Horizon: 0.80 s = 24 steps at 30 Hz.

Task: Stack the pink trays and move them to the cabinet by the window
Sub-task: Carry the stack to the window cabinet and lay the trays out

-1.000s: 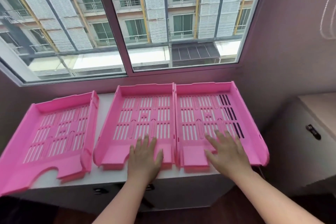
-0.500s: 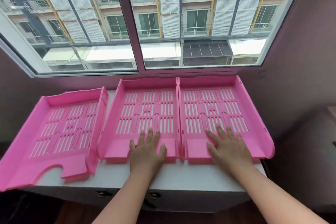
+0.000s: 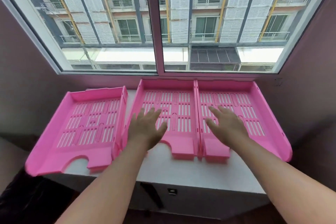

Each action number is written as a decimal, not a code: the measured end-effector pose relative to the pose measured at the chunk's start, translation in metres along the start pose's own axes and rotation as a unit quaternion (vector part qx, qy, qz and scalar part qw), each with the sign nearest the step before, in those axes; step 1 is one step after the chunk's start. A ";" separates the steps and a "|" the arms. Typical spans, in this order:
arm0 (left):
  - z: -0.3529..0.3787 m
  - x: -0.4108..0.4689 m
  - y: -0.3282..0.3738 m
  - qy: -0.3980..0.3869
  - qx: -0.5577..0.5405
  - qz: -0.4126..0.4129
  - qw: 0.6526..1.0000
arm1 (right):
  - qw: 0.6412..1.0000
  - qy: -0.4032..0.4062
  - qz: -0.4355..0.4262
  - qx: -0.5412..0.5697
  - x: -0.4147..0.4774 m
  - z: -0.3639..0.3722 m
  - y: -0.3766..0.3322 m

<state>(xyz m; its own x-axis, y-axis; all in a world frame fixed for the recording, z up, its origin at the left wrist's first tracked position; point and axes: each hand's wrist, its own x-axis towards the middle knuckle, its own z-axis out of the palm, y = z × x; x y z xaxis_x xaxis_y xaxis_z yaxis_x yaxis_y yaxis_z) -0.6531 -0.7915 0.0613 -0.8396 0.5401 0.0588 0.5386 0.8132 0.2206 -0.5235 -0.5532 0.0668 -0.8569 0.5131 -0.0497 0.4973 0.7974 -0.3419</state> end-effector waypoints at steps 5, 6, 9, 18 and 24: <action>-0.021 -0.022 -0.059 0.029 -0.035 -0.059 0.997 | 0.999 -0.022 -0.050 0.005 -0.005 0.024 -0.087; -0.019 -0.030 -0.073 0.028 -0.033 -0.065 0.997 | 0.997 -0.040 -0.069 -0.005 -0.010 0.037 -0.104; -0.013 -0.049 -0.123 0.017 -0.022 -0.098 0.995 | 0.990 -0.083 -0.110 -0.026 -0.018 0.073 -0.147; 0.014 -0.075 -0.193 -0.078 -0.008 -0.142 0.987 | 0.992 -0.117 -0.011 -0.041 -0.019 0.123 -0.178; 0.021 -0.047 -0.210 -0.081 -0.020 -0.085 0.993 | 0.992 -0.109 0.007 -0.067 -0.022 0.141 -0.172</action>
<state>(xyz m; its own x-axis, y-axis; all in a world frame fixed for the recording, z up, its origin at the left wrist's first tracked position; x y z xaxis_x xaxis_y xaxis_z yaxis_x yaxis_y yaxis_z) -0.7250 -0.9831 -0.0086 -0.8938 0.4262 -0.1393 0.3841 0.8881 0.2524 -0.6099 -0.7465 -0.0059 -0.8519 0.4543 -0.2607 0.5096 0.8338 -0.2122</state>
